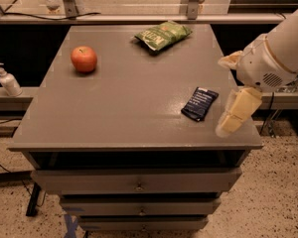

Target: Pick rxbar blueberry

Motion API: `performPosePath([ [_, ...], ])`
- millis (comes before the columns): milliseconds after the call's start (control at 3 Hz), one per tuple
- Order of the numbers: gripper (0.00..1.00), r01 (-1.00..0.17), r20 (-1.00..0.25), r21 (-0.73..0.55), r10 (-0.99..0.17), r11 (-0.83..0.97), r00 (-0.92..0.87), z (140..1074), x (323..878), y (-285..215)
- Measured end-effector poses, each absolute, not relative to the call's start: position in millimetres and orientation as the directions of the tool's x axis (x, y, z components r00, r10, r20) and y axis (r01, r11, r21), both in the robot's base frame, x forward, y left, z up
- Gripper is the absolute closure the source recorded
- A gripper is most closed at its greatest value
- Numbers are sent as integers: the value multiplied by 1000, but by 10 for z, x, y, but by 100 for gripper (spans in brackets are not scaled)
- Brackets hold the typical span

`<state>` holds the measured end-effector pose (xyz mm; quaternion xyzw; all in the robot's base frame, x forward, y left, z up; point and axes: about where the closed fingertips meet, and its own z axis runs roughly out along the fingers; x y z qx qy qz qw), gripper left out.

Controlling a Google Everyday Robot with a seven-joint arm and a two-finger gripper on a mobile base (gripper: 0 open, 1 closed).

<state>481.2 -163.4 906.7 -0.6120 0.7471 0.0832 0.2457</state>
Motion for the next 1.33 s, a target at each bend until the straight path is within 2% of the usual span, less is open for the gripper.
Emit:
performPosePath([
  [667,0,-970,-530,-103,-837,222,-135,8533,5203,-1465],
  [1333,0,-972,-553,21,-807,236,-208,8208,5475,-1429],
])
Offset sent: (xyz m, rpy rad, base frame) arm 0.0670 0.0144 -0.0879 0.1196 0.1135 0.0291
